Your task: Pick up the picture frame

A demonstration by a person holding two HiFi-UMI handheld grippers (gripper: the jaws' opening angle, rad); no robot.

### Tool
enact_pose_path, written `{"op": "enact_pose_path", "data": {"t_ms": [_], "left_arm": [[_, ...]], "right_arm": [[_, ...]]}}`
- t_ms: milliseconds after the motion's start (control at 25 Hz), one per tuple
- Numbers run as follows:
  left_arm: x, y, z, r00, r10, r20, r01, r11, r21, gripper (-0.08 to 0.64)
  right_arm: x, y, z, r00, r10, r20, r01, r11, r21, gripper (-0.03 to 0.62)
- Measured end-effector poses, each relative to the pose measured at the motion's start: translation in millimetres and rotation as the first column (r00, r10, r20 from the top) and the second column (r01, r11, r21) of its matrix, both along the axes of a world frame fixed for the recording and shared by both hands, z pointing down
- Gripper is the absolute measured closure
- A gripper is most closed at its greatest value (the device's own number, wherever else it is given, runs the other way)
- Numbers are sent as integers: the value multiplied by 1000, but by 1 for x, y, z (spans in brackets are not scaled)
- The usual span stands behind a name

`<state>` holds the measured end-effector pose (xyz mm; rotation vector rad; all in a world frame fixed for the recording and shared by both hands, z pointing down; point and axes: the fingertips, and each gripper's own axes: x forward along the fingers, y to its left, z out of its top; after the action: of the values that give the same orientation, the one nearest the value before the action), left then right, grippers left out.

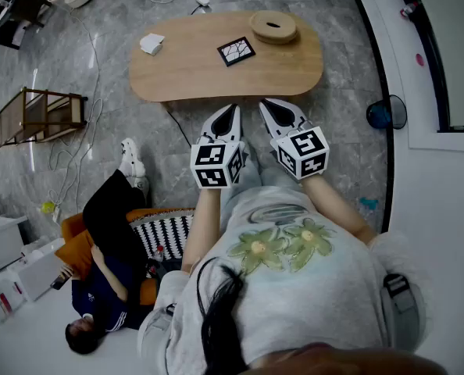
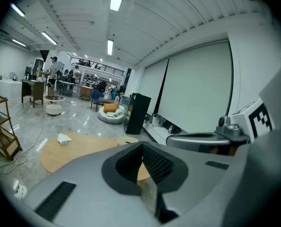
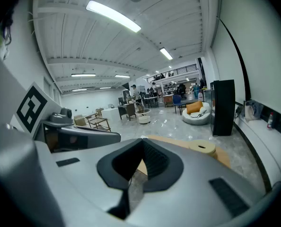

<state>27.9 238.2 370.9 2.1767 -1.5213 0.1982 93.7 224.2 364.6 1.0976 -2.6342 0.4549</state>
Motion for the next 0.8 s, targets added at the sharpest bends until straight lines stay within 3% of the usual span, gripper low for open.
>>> {"op": "enact_pose_path", "data": {"t_ms": [800], "left_arm": [[-5, -24, 9, 1000, -2, 0, 2, 999, -33, 543]], "right_arm": [[-1, -28, 7, 1000, 15, -12, -15, 1000, 2, 584]]}}
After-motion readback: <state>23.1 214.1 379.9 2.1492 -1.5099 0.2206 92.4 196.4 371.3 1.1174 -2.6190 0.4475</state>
